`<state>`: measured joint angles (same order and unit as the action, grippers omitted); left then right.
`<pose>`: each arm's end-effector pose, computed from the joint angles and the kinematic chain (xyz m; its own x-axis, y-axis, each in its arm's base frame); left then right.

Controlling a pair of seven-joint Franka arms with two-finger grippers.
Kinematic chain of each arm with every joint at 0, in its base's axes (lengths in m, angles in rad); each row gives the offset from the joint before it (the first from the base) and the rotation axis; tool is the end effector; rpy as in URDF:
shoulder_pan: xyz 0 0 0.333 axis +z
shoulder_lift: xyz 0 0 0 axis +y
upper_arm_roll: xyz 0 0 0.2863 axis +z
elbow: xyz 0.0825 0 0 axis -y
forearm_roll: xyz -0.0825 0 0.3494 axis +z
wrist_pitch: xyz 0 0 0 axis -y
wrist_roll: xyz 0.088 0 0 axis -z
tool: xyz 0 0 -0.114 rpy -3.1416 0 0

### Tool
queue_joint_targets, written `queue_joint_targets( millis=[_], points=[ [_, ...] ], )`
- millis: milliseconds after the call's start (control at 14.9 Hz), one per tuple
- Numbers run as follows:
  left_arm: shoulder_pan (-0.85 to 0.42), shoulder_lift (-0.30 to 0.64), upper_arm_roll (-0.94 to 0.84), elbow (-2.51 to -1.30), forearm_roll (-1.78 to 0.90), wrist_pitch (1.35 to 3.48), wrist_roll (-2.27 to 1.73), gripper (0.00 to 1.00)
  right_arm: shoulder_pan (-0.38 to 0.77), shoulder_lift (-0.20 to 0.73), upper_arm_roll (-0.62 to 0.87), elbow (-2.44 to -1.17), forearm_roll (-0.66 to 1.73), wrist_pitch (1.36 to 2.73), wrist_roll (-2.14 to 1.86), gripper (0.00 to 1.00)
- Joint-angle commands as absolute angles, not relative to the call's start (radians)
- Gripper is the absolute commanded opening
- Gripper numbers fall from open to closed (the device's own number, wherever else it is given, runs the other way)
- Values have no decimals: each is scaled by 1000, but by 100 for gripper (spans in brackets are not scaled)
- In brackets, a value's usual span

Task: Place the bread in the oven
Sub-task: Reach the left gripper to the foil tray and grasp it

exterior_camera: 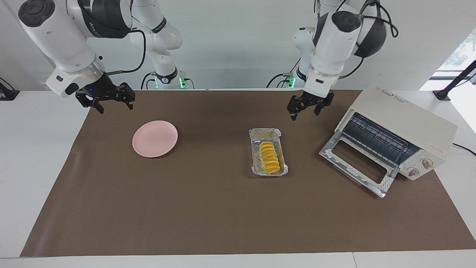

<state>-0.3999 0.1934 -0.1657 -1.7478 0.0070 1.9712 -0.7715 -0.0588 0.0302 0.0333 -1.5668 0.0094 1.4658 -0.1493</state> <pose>0.4949 -0.3075 0.4387 0.9786 0.2055 0.0058 0.2051 -0.9779 0.0408 0.5147 -0.0122 0.5655 0.9839 0.1248 -0.1278 0.1220 -0.9921 -0.0297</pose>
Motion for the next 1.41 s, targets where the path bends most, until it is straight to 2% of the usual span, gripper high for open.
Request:
queue_joint_targets(
  millis=[0,268,470,604,738,872,939,1141,1208,1275,1342],
  points=[
    [-445,279,-149,-1721,28,2049,-798,100,-71,-34,41,-1615,-11,1471,-147,100],
    [-518,380,-149,-1713,43,2121,-798,100,-69,-44,41,-1614,-24,1495,-135,100],
    [-535,391,-150,-1742,51,2132,-798,100,-87,-40,38,-1612,-17,1528,-120,100],
    [-552,390,-150,-1769,51,2132,-798,96,-92,-41,34,-1612,-11,1526,-84,100],
    [-552,390,-152,-1775,49,2138,-799,86,-91,-40,26,-1611,-9,1525,-84,100],
    [-554,385,-152,-1793,48,2141,-805,67,-89,-40,26,-1611,-9,1526,-83,100],
    [-554,380,-152,-1808,48,2151,-813,52,-89,-40,26,-1611,-9,1526,-83,100],
    [-552,376,-152,-1833,46,2171,-813,32,-89,-41,28,-1611,-8,1525,-86,100],
    [-554,377,-152,-1833,43,2171,-815,20,-89,-41,28,-1611,-2,1526,-86,100],
    [-554,377,-152,-1833,40,2168,-819,3,-89,-41,26,-1611,14,1526,-86,100],
    [-552,377,-152,-1832,38,2168,-834,0,-89,-41,26,-1612,20,1526,-86,100]
  ],
)
